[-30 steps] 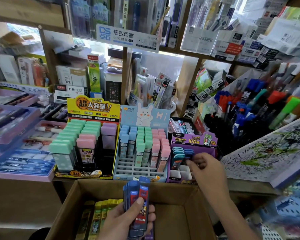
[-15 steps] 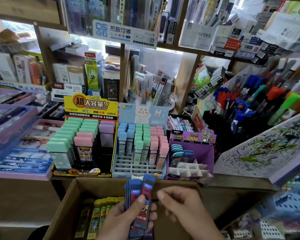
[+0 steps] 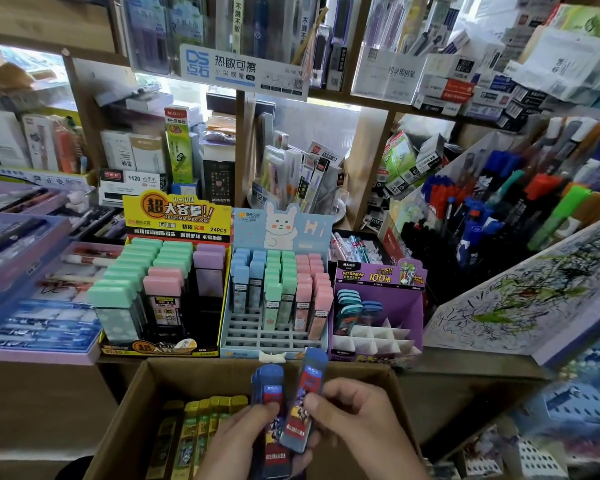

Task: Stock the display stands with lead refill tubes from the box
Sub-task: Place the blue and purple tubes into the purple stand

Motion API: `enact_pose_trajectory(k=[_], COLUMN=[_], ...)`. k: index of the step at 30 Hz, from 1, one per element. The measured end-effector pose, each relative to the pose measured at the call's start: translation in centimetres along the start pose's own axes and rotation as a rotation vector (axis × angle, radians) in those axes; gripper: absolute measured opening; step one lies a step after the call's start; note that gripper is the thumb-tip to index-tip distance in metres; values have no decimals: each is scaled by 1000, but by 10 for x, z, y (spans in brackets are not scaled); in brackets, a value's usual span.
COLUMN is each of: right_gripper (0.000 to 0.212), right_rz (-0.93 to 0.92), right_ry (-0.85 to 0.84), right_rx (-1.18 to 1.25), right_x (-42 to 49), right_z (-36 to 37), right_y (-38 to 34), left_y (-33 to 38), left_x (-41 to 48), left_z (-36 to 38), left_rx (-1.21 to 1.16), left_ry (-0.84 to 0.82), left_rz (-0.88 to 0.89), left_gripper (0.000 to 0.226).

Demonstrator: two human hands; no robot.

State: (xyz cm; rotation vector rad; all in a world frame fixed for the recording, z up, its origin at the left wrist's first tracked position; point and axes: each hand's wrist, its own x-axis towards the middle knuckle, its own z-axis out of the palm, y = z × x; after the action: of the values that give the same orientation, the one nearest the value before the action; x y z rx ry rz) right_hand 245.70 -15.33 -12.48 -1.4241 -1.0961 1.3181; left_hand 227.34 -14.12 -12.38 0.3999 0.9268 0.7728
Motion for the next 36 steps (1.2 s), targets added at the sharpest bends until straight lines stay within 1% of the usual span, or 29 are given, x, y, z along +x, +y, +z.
enact_pose_trajectory(k=[2, 5, 7, 8, 11, 16, 19, 23, 28, 31, 33, 35, 36], right_gripper=[21, 18, 8, 3, 13, 13, 14, 22, 26, 35, 29, 21, 21], right_rz=[-65, -163, -218, -245, -337, -429, -431, -455, -422, -399, -370, -334, -323], right_ry=[82, 197, 281, 313, 398, 474, 482, 472, 493, 505, 521, 544, 557], right_rx=[14, 72, 59, 32, -108, -289, -313, -384, -616, -753, -832, -859, -863], right_x=[3, 7, 10, 10, 15, 32, 45, 58, 72, 79, 82, 84, 84], right_z=[-8, -22, -34, -41, -63, -81, -85, -84, -87, -88, -86, -84, -83], right_y=[1, -4, -10, -14, -23, -35, -36, -33, -24, -22, -23, -24, -24], left_y=[-1, -1, 1, 2, 4, 6, 8, 12, 15, 15, 14, 13, 13], left_x=[-1, -4, -4, -5, -8, -13, -15, -18, -20, -20, -19, -17, -16], left_z=[0, 3, 5, 6, 5, 6, 8, 10, 13, 14, 13, 11, 11], left_rx=[-39, -147, -167, -163, -134, -78, -62, -27, -12, -7, -5, -2, 9], left_ry=[2, -44, -51, -52, -44, -5, 10, 37, 65, 73, 62, 44, 41], left_rz=[21, -18, -37, -35, -18, -8, -14, -13, -6, 3, 3, -2, -2], left_gripper=[32, 37, 39, 38, 32, 26, 26, 25, 21, 18, 18, 20, 21])
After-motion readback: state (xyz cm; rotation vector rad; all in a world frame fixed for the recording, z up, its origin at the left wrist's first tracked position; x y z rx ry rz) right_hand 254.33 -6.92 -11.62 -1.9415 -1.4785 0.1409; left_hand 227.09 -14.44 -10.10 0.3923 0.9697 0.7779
